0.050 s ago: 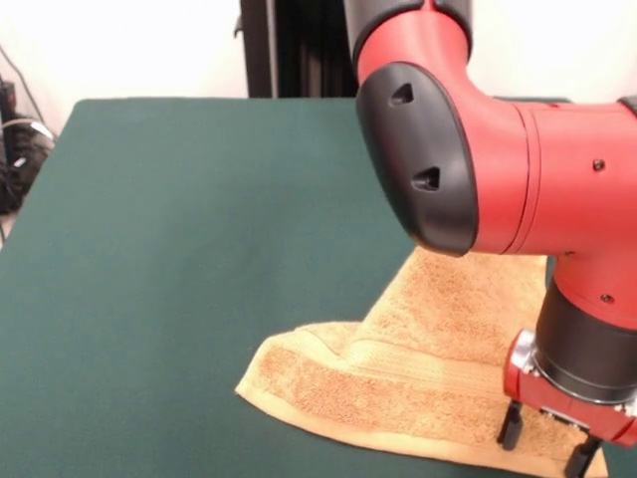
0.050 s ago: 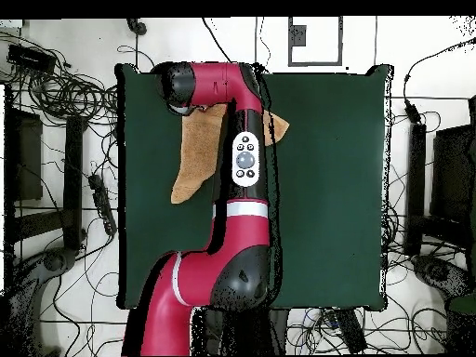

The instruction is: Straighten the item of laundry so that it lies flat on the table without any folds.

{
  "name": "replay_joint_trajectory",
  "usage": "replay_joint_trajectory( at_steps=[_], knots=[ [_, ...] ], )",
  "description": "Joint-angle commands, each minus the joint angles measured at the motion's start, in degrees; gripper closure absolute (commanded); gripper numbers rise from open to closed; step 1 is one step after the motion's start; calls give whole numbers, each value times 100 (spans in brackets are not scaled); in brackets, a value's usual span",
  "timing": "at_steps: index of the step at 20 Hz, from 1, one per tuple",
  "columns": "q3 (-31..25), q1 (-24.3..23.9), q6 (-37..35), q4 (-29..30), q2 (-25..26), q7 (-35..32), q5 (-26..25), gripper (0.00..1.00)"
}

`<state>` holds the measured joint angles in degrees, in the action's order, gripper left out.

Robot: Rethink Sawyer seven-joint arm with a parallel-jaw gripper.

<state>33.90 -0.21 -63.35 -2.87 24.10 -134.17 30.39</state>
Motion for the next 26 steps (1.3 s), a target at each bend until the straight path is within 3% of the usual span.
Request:
replay_joint_trajectory(
  at_steps=[1, 12, 13, 26],
  knots=[
    [710, 161, 658, 477, 830, -931, 892, 0],
    [1950, 23, 963, 448, 1045, -1064, 1845, 0],
    [2072, 9, 986, 450, 1059, -1062, 1939, 100],
    [2748, -111, 828, 484, 1054, -763, 2564, 100]
  ],
)
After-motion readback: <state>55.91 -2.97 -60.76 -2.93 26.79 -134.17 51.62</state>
